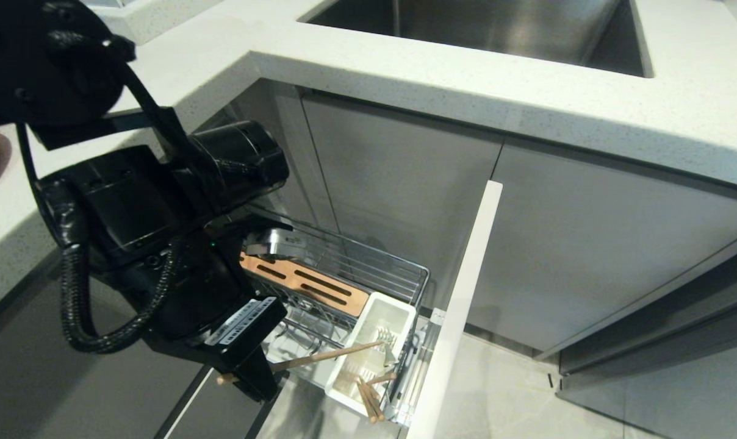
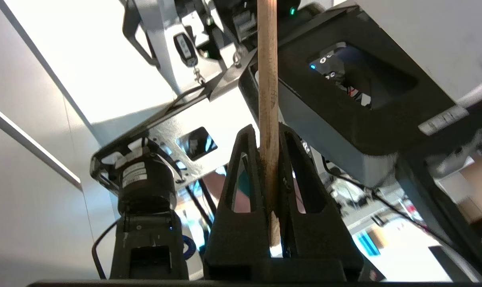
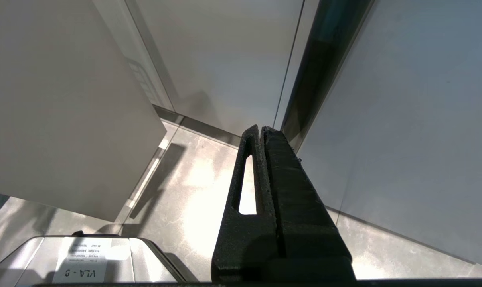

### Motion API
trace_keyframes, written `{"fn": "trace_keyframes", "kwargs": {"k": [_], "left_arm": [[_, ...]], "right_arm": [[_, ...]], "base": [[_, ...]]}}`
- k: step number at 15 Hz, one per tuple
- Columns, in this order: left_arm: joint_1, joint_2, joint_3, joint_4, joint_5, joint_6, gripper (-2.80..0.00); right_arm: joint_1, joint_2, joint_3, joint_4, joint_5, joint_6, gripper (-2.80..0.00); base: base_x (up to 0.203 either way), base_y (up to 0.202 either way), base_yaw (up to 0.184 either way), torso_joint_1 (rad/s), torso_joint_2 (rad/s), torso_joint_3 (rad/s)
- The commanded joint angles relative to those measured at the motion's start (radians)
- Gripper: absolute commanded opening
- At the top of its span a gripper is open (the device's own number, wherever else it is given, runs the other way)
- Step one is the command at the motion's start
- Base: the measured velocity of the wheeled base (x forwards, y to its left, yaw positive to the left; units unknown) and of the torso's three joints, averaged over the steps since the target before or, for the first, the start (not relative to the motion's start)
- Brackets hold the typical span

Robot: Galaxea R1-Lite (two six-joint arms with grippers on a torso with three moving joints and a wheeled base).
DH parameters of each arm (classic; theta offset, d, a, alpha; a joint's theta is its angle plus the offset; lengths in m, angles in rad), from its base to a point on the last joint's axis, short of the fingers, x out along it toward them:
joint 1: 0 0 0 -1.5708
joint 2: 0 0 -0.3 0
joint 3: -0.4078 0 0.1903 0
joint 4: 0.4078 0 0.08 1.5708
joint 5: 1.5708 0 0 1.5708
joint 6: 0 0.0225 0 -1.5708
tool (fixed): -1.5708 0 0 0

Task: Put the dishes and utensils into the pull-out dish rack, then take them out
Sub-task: Take the chopsticks out of the cupboard

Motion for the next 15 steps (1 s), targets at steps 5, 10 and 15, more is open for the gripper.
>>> {"fn": "trace_keyframes", "kwargs": {"k": [5,10,15], "left_arm": [[-0.005,-0.131,-0.067,0.007,0.016,-0.002,-2.8],[-0.019,-0.326,-0.091,0.007,0.088,-0.002,-2.8],[-0.02,-0.542,-0.091,0.005,0.164,-0.001,-2.8]], "right_arm": [[0.0,0.0,0.0,0.0,0.0,0.0,-2.8],[0.0,0.0,0.0,0.0,0.0,0.0,-2.8],[0.0,0.0,0.0,0.0,0.0,0.0,-2.8]], "base": [[0.0,0.0,0.0,0.0,0.0,0.0],[0.0,0.0,0.0,0.0,0.0,0.0],[0.0,0.0,0.0,0.0,0.0,0.0]]}}
